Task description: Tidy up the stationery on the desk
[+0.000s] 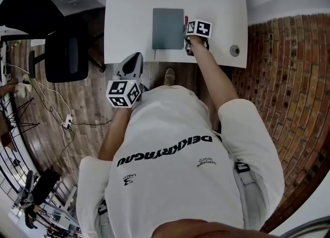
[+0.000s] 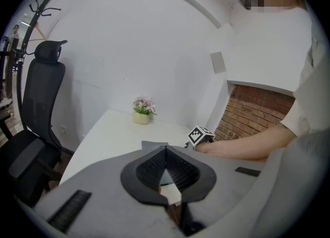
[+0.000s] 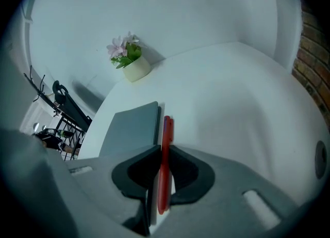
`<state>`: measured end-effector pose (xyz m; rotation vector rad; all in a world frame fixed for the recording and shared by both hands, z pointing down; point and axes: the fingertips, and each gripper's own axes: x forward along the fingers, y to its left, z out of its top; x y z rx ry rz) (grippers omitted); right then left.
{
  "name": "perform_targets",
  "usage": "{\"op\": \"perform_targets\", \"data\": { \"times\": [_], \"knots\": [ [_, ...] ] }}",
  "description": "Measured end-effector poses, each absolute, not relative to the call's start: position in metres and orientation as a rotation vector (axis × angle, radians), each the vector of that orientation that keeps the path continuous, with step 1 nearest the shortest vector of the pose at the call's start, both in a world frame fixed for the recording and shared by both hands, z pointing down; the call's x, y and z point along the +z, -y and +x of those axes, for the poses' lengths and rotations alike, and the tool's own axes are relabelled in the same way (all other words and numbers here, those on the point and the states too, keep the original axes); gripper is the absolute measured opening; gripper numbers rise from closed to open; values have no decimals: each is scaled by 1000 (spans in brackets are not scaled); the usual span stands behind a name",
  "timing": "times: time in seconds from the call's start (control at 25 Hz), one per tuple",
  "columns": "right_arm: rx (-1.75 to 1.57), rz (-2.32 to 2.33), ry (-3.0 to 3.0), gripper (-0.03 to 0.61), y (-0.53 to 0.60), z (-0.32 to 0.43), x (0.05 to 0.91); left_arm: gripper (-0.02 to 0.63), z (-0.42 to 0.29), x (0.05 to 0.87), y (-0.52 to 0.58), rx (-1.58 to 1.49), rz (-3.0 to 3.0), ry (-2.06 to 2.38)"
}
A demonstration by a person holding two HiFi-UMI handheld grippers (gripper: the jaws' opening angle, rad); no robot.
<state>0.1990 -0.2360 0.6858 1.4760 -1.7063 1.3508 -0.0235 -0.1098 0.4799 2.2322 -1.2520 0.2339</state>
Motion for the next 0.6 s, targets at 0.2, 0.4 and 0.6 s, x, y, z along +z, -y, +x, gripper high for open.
{"op": "perform_targets", "data": {
  "times": [0.2,0.4,0.6],
  "knots": [
    [1328,1466,1696,51,236,199,686,-3,-25,481,111,225,2224,1251],
    [1331,1487,1700,69,237,201,684,-3,-27,480,110,219,2226,1249],
    [1321,1528,1750,68,243,206,665,-3,-30,479,106,221,2232,1239]
  ]
}}
